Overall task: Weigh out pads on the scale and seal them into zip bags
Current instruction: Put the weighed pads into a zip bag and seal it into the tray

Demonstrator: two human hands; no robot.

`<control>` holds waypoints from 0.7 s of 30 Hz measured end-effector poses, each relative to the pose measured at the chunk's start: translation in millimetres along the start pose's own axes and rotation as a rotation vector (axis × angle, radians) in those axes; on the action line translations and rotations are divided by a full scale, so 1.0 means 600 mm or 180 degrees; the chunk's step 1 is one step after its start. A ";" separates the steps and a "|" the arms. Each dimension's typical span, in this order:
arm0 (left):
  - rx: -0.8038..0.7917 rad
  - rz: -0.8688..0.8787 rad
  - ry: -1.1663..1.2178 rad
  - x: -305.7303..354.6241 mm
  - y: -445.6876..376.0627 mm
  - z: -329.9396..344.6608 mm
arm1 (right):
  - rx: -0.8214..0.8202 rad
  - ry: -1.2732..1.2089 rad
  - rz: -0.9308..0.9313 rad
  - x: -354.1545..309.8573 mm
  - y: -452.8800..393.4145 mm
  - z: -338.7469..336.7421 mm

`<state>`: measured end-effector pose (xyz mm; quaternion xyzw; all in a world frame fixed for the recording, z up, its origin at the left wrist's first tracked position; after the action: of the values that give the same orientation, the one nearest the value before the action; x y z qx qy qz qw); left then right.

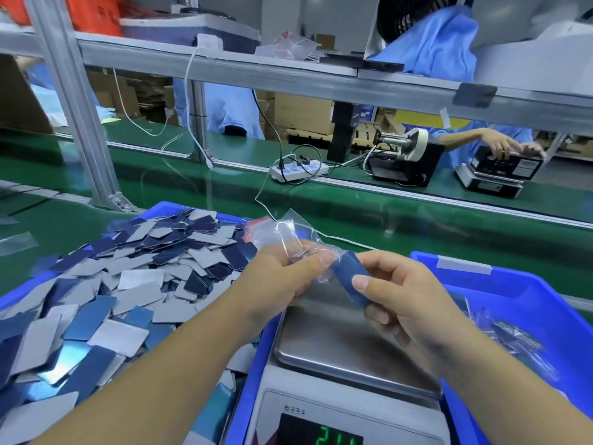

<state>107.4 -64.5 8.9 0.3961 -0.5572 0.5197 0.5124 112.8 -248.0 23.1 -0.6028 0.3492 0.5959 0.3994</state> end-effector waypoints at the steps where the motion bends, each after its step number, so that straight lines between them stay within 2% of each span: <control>1: -0.0022 -0.0014 0.0027 0.000 0.001 -0.001 | 0.0010 -0.0056 0.0012 -0.001 0.001 0.000; 6: -0.0116 -0.0019 0.0085 -0.001 0.005 0.002 | 0.0104 -0.0134 0.0066 -0.004 0.001 -0.001; 10: -0.0104 -0.0127 -0.0024 -0.004 0.000 0.002 | -0.0052 -0.0029 0.0185 -0.002 -0.002 0.003; 16: -0.0162 -0.0336 -0.0081 -0.010 0.002 0.000 | 0.0166 0.0190 0.0029 0.001 -0.004 0.003; 21: 0.0179 -0.0280 0.0424 -0.006 0.002 0.000 | 0.0340 -0.0013 -0.0035 -0.003 -0.004 -0.004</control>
<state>106.7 -64.8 5.1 0.3991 -0.4891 0.5373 0.5593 116.3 -249.4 24.9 -0.5813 0.3764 0.5755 0.4350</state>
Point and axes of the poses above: each hand's wrist, its own y-axis away from the middle knuckle, its own z-axis out of the palm, x = y × z, the point moved 2 cm from there along -y, towards the middle knuckle
